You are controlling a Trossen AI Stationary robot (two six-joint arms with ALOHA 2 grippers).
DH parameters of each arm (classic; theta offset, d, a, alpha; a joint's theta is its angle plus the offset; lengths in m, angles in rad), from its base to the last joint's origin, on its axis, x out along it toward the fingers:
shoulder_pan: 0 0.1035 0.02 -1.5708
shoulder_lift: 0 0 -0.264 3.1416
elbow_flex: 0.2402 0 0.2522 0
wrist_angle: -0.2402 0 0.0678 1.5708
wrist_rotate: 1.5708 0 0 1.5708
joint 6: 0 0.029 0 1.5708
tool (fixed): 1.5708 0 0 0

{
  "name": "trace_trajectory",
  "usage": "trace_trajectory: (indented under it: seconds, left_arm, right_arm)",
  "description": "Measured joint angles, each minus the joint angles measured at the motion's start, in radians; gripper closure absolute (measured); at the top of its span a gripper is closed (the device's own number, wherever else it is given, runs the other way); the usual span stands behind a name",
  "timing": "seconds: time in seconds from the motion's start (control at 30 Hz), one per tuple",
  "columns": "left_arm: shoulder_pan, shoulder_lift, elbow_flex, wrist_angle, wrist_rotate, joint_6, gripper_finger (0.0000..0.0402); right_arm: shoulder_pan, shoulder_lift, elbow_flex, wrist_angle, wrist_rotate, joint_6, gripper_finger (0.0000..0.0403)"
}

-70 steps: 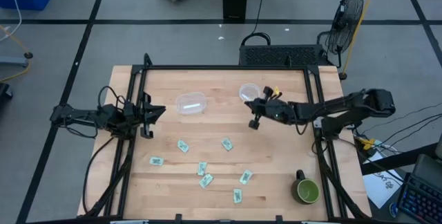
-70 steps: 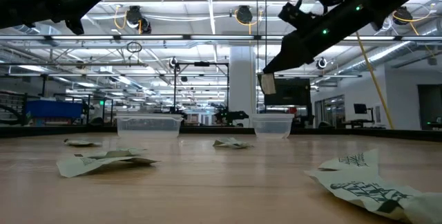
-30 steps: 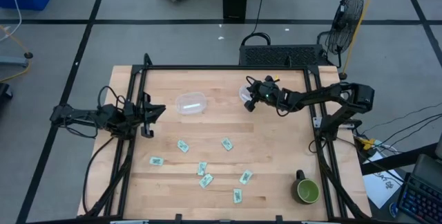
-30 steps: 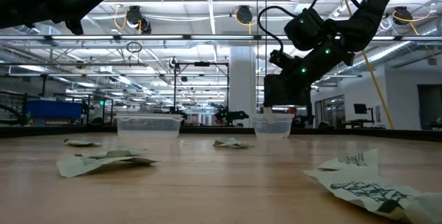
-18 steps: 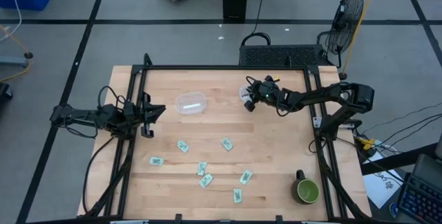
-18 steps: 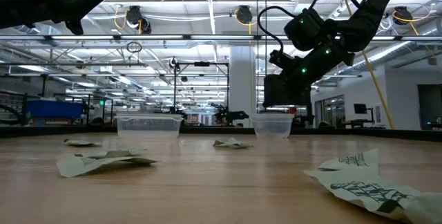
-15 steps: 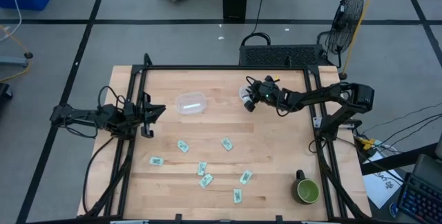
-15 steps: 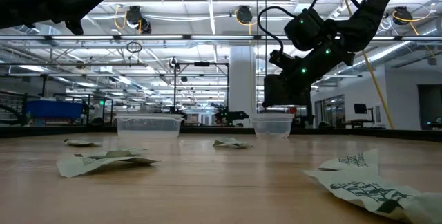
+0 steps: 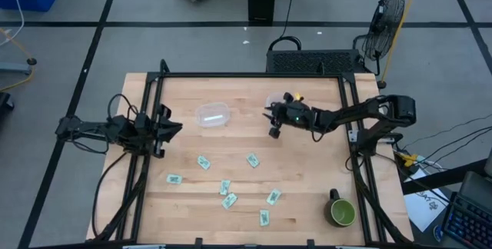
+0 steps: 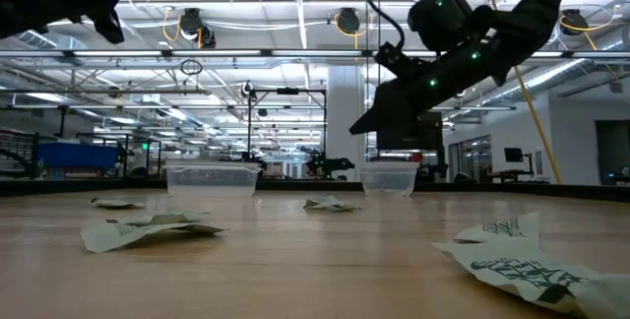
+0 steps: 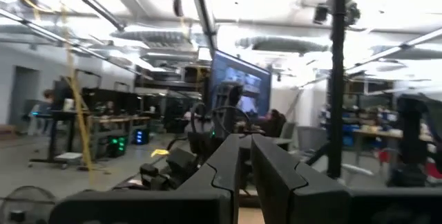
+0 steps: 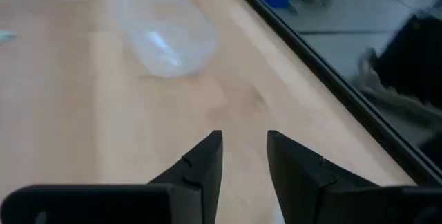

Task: Pick and place Stevia / Truvia into bins
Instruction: Put the stevia packet into the left transparent container

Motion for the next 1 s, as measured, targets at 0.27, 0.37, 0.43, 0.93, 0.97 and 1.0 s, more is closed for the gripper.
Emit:
trace_trajectory:
  seconds: [0.27,0.37,0.43,0.93,0.97,1.0]
  left_arm:
    - [0.0,0.096,0.0,0.061,-0.026,0.023,0.0359]
    - [0.0,0.138,0.0,0.12,-0.043,0.023,0.0359]
    - [0.0,0.163,0.0,0.139,-0.044,0.023,0.0359]
    - [0.0,0.361,0.04,0.197,-0.079,-0.031,0.0294]
    - [0.0,0.388,0.054,0.197,-0.079,-0.034,0.0281]
    - [0.0,0.416,0.068,0.196,-0.077,-0.045,0.0269]
  right_arm:
    - [0.194,-0.007,0.0,0.0,-0.001,-0.119,0.029]
    - [0.276,-0.007,0.0,-0.003,-0.001,-0.19,0.0285]
    - [0.331,-0.007,0.0,-0.005,-0.001,-0.223,0.0283]
    - [0.557,-0.007,0.0,-0.037,0.058,-0.244,0.0271]
    - [0.56,-0.007,0.0,-0.033,0.058,-0.244,0.0271]
    - [0.562,-0.007,0.0,-0.028,0.058,-0.244,0.0271]
